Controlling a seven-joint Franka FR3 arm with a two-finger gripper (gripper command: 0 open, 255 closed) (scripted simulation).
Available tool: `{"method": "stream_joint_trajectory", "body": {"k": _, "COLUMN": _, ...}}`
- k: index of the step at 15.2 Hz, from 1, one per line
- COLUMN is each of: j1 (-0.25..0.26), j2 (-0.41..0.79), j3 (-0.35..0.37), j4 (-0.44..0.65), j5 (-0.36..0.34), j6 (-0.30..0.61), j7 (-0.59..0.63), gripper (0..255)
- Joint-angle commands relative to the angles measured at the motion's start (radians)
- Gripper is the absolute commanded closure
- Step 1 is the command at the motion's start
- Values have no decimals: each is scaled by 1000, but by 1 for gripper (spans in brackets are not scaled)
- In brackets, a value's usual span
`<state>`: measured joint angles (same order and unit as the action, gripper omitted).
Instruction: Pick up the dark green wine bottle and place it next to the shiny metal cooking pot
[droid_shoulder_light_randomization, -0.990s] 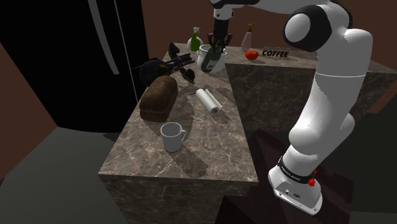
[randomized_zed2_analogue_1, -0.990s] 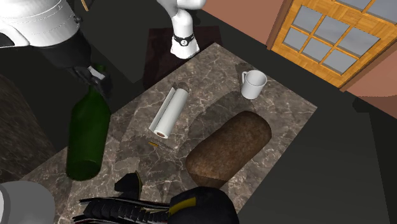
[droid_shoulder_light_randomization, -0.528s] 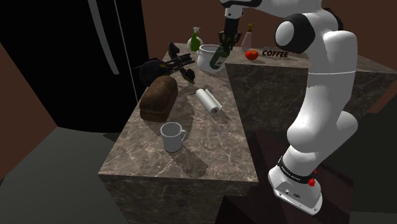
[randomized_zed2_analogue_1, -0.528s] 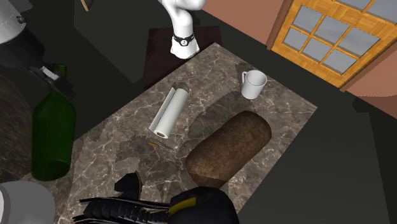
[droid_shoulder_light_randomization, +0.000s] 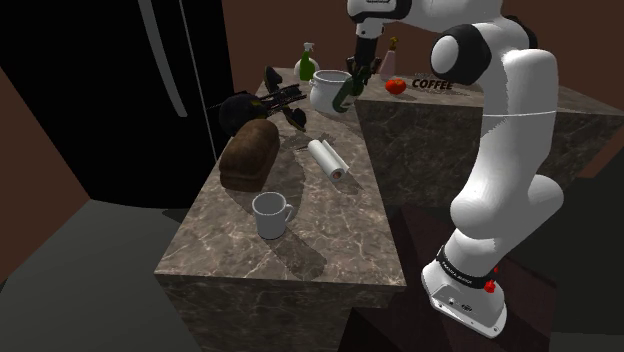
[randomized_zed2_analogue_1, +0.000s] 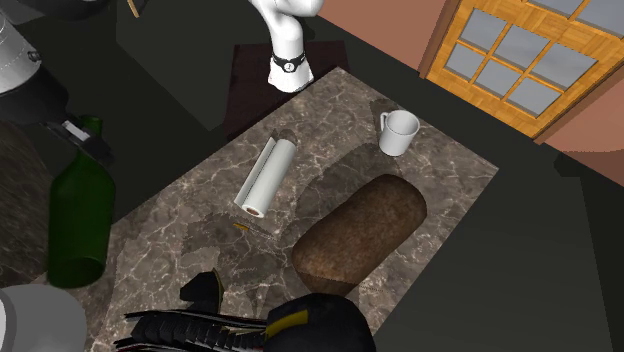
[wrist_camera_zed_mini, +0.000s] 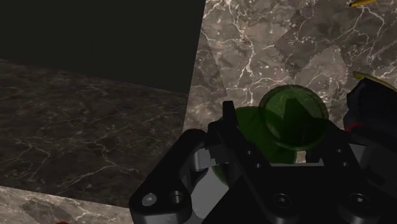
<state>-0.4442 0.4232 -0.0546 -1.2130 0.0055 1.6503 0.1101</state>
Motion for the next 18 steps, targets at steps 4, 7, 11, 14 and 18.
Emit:
{"method": "stream_joint_trajectory", "body": {"k": 4, "j1": 2, "j2": -13, "j3": 0, "j4": -88, "j5": -1, "j6": 76, "j7": 1, "gripper": 255}}
{"method": "stream_joint_trajectory", "body": {"k": 7, "j1": 2, "j2": -16, "j3": 0, "j4": -133, "j5": -1, "j6": 118, "j7": 2, "gripper": 255}}
{"method": "stream_joint_trajectory", "body": {"k": 11, "j1": 3, "j2": -16, "j3": 1, "j4": -187, "j5": -1, "j6": 172, "j7": 2, "gripper": 255}}
{"method": "stream_joint_trajectory", "body": {"k": 14, "j1": 3, "j2": -14, "j3": 1, "j4": -224, "j5": -1, "j6": 211, "j7": 2, "gripper": 255}}
{"method": "stream_joint_trajectory", "body": {"k": 18, "j1": 3, "j2": -7, "j3": 1, "j4": -267, "j5": -1, "j6": 262, "j7": 3, "gripper": 255}}
